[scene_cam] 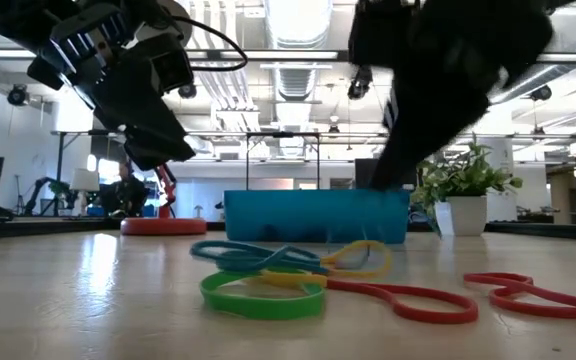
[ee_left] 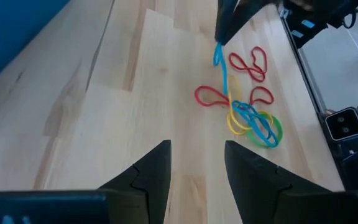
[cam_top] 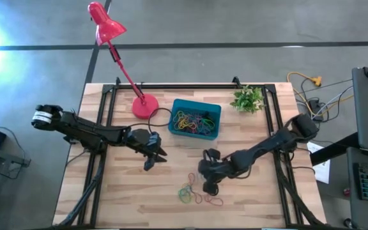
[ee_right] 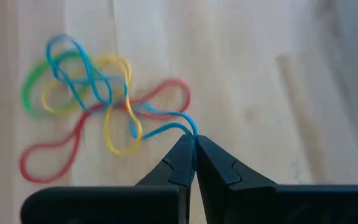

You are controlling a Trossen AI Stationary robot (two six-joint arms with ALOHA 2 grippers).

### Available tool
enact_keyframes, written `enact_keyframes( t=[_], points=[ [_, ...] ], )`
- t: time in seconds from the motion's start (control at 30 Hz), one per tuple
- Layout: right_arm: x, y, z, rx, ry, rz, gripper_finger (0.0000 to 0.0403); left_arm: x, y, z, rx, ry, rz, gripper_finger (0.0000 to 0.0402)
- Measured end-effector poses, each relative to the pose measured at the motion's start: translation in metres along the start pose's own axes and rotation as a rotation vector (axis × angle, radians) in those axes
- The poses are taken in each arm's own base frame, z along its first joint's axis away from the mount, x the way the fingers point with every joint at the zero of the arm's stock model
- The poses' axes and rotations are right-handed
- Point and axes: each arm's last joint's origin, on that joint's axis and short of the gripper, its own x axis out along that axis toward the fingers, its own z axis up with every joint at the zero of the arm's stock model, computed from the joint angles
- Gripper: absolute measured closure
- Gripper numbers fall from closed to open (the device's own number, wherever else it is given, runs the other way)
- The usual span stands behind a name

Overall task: Pick and place rubber bands into bin
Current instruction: Put the blue rubber band into the blue bin

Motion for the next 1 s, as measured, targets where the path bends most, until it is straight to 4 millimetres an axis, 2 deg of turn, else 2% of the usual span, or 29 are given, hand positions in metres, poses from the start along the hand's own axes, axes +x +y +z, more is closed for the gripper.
enact_keyframes(
  t=[0.27, 0.47, 0.6, 0.8, 1.0],
  points=[
    [-0.033, -0.008, 0.02, 0.032, -0.166, -0.067, 0.0395, 0.0, -0.001, 0.002, 0.005, -0.026, -0.009, 0.0268],
    [-0.045, -0.032, 0.037, 0.049, -0.253, -0.195, 0.0395, 0.0, -0.002, 0.005, 0.013, -0.057, -0.02, 0.0268],
    [-0.046, -0.06, 0.05, 0.116, -0.294, -0.306, 0.0395, 0.0, -0.003, 0.008, 0.016, -0.085, -0.032, 0.0268],
    [-0.04, -0.114, 0.067, 0.242, -0.296, -0.434, 0.0395, 0.0, -0.004, 0.009, 0.015, -0.095, -0.036, 0.0268],
    [-0.038, -0.159, 0.075, 0.299, -0.251, -0.458, 0.0394, 0.0, -0.004, 0.009, 0.015, -0.1, -0.038, 0.0268]
  ],
)
